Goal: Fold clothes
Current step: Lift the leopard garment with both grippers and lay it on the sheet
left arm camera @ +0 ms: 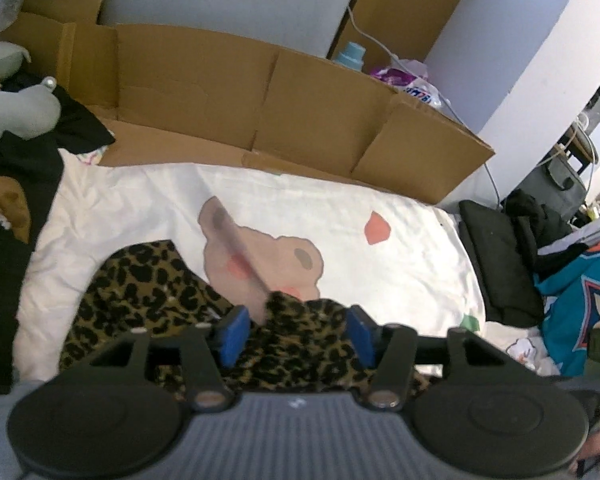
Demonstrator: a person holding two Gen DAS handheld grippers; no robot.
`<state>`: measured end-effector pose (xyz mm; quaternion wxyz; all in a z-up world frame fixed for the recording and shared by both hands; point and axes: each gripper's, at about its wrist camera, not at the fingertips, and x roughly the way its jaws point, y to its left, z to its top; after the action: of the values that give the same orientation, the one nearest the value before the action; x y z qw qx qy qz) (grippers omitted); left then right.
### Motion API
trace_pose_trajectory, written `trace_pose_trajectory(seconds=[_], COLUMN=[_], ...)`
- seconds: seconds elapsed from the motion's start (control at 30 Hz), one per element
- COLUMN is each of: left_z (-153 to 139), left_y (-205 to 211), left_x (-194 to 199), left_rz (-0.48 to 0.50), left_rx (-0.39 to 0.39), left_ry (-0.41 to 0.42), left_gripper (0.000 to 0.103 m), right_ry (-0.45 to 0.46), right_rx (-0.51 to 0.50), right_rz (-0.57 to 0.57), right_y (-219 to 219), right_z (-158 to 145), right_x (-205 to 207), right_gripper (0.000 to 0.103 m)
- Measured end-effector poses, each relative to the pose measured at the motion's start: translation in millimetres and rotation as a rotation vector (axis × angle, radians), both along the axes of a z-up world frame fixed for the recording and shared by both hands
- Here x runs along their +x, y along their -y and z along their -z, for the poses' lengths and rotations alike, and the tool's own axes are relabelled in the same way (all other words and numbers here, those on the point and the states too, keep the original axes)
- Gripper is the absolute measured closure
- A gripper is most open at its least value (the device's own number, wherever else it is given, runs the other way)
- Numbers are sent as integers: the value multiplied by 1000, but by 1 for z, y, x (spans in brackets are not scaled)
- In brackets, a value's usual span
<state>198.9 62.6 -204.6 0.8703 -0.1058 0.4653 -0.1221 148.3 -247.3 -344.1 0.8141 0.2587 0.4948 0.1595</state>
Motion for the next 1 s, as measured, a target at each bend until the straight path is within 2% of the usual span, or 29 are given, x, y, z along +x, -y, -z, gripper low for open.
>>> trace_pose_trajectory(seconds=[0.13, 0.2, 0.23, 0.27, 0.33, 0.53, 0.77, 0.9, 1.0], left_z=[-4, -3, -2, -1, 2, 28, 64, 83, 93], left_y=[-16, -25, -31, -35, -43, -60, -61, -63, -66], left_x=[-10, -16, -19, -23, -30, -52, -78, -88, -92], left_rz=[-37, -65, -82, -95, -114, -147, -175, -192, -195], left_rx=[16, 17, 15, 16, 24, 24, 7, 8, 47], left_ry=[-5, -21, -33, -42, -55, -127, -203, -240, -246], left_gripper=[41, 41, 41, 41, 41, 41, 41, 41, 40], right_ry=[-10, -7, -2, 4, 16, 12, 127, 160, 180], right_rx=[-34, -67, -79, -91, -109, -140, -232, -261, -290], right_rz=[22, 14, 10, 8, 18, 40, -76, -136, -178], right_y=[3, 1, 0, 0, 3, 15, -8, -21, -33], right_z=[1, -1, -2, -3, -4, -3, -23, -28, -30], right_x=[-1, -3, -5, -7, -10, -16, -27, -30, -31], right_gripper=[96, 91, 85, 73, 56, 55, 55, 55, 55])
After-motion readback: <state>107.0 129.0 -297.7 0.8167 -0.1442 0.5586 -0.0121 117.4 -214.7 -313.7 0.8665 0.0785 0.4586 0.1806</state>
